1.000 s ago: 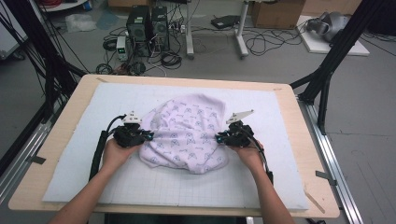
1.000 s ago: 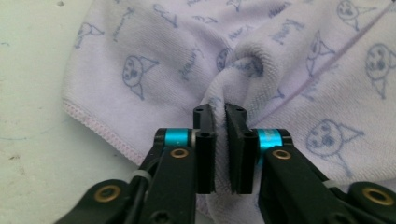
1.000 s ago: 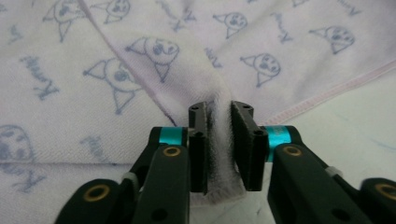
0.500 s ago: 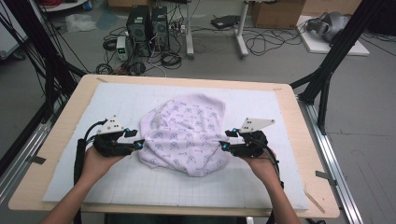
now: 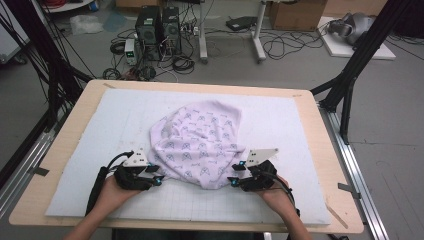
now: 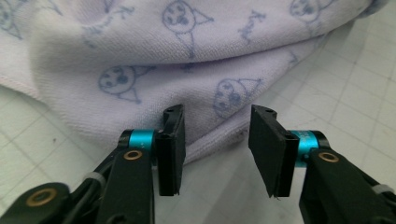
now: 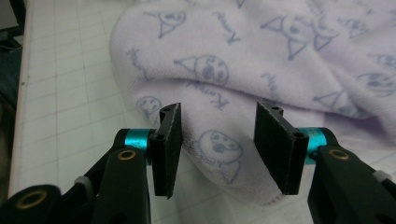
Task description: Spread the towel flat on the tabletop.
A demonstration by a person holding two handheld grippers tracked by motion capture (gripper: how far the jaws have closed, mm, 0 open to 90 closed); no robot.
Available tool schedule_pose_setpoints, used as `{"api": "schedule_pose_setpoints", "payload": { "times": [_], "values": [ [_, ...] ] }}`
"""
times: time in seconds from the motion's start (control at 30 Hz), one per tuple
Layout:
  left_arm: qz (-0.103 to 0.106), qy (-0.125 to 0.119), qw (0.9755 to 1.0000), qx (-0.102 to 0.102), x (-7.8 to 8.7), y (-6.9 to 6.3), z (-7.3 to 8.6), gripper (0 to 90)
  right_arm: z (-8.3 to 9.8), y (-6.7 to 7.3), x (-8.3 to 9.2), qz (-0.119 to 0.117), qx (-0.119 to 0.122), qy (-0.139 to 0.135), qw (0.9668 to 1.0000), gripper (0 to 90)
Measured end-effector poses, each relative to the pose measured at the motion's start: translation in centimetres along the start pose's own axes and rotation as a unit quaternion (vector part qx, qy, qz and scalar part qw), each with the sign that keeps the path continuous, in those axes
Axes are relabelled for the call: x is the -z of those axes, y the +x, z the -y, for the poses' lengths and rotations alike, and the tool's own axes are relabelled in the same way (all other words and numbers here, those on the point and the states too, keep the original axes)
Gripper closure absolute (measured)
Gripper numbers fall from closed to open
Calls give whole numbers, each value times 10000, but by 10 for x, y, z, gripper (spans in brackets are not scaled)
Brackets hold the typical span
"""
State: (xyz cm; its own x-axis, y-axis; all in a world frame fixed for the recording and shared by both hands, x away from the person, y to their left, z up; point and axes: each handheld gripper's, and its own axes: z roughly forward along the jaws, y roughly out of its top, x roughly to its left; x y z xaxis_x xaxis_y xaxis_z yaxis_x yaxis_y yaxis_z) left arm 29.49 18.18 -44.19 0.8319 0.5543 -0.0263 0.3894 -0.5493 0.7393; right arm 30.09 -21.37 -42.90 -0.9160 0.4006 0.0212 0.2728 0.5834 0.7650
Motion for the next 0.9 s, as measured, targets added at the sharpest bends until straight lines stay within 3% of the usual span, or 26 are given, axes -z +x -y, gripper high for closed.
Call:
{"api": "schedule_pose_setpoints", "payload": {
  "times": [0.07,0.13,0.17,0.23,0.33,0.43,0.6,0.7,0.77,0.9],
  "values": [
    [-61,-1,10000,-8,-3,-1,-3,581,3,0,-8,-40,-22,102,9999,520],
    [-98,4,9999,-61,-5,-1,-5,687,4,1,-14,-53,6,205,9998,572],
    [-116,17,9999,-91,-6,-2,-6,770,4,3,-16,-18,-6,222,9998,617],
    [-147,71,9997,-158,-5,-4,-8,829,1,3,-16,-32,29,239,9997,747],
    [-141,-7,9997,-192,3,-6,-8,839,-3,5,-13,-83,28,264,9996,788],
    [-195,-195,9994,-195,24,-4,-8,841,-9,12,-5,-159,80,162,9997,790],
    [-451,-584,9972,-91,73,6,-12,845,-34,23,26,-262,179,-293,9991,791],
    [-638,-752,9951,-49,93,13,-15,846,-48,28,45,-250,240,-536,9980,790],
    [-664,-770,9948,5,96,19,-15,846,-57,26,54,-100,381,-559,9977,789],
    [-678,-567,9960,125,77,29,-14,846,-54,4,45,66,137,-353,9993,788]
  ]
}}
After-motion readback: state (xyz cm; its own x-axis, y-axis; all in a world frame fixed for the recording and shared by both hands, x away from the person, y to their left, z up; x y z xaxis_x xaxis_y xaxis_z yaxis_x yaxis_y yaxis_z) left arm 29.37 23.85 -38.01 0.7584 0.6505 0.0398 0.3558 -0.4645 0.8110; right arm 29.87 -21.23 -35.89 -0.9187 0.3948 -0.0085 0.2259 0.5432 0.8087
